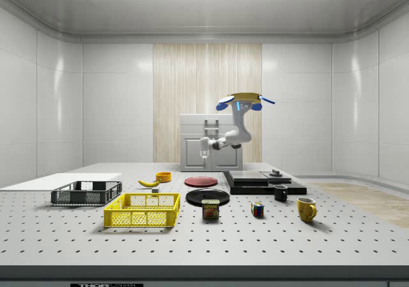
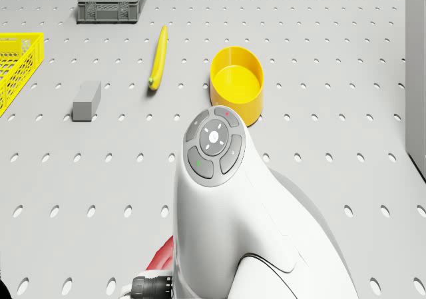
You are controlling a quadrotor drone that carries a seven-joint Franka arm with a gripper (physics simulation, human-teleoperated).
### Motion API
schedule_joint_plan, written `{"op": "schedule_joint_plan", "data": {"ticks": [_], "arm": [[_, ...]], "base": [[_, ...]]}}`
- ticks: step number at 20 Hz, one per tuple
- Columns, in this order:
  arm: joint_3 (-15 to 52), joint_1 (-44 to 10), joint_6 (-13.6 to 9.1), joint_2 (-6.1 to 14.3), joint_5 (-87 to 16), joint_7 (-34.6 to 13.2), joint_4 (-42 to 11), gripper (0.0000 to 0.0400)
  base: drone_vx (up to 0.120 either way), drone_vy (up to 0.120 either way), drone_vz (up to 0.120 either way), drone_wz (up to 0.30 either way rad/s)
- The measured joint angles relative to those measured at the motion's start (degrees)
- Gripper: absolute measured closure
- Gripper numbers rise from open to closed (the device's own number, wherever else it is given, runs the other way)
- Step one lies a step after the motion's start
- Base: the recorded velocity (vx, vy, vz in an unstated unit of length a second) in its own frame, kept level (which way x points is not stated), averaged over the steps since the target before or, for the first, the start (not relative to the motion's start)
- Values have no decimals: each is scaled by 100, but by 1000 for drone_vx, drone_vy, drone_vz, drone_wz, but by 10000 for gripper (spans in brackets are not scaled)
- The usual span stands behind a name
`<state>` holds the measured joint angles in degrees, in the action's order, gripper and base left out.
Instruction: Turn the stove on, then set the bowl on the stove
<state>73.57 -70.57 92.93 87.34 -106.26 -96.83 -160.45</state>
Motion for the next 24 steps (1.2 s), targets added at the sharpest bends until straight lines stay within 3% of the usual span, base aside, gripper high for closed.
{"op": "schedule_joint_plan", "data": {"ticks": [24], "arm": [[5,-16,47,50,21,-12,3,0]], "base": [[120,0,0,0]]}}
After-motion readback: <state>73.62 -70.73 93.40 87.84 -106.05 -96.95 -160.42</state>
